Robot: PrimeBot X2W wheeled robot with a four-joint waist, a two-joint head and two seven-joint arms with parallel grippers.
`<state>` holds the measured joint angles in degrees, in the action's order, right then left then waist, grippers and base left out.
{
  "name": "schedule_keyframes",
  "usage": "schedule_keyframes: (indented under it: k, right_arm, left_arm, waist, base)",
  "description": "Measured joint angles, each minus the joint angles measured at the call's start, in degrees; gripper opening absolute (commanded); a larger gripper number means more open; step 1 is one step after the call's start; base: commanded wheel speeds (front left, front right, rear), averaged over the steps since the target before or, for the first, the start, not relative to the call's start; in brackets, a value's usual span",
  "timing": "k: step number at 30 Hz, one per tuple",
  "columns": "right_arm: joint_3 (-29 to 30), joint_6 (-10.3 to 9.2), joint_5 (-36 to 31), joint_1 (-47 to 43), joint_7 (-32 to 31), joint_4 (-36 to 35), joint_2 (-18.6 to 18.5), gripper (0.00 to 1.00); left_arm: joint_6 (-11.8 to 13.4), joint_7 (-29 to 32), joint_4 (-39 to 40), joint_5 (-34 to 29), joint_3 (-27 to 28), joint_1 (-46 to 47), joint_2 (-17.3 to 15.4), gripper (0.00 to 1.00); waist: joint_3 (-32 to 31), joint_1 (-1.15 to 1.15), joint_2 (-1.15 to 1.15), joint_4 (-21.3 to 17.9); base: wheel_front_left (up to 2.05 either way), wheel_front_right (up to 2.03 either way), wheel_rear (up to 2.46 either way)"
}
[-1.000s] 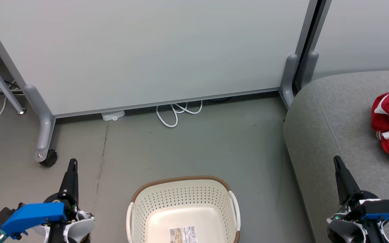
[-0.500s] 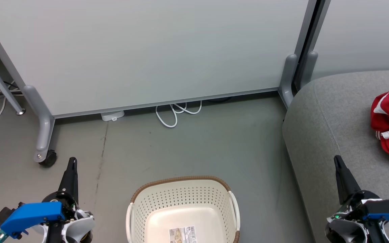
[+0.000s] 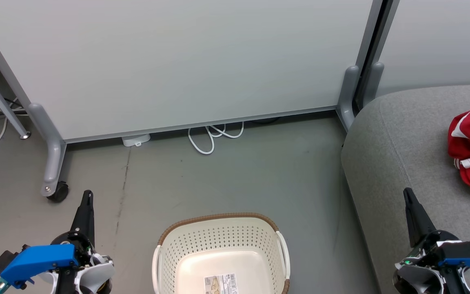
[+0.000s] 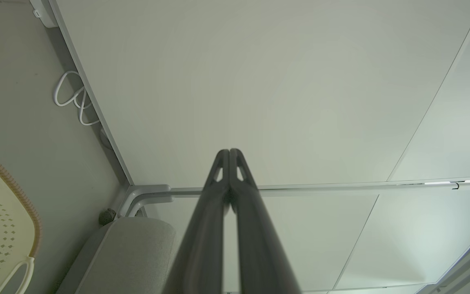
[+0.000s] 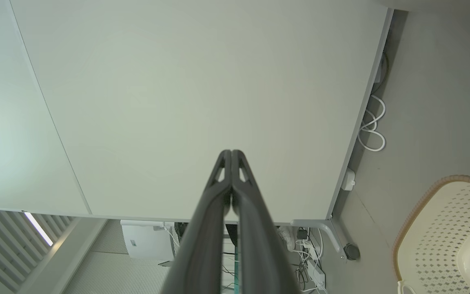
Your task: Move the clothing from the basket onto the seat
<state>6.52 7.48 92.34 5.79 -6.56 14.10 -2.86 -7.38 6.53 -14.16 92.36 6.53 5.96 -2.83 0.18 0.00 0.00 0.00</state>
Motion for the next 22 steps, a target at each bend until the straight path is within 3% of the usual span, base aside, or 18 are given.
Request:
schedule_keyframes:
  k: [22]
  right_arm:
    - [0.00,0.00,0.00,0.01,-0.01,0.00,0.00,0.00]
  left_arm:
    - [-0.01,0.00,0.00,0.00,0.00,0.00,0.00,0.00]
  waist:
    - [0.00,0.00,0.00,0.00]
  base:
    - [0.00,0.00,0.00]
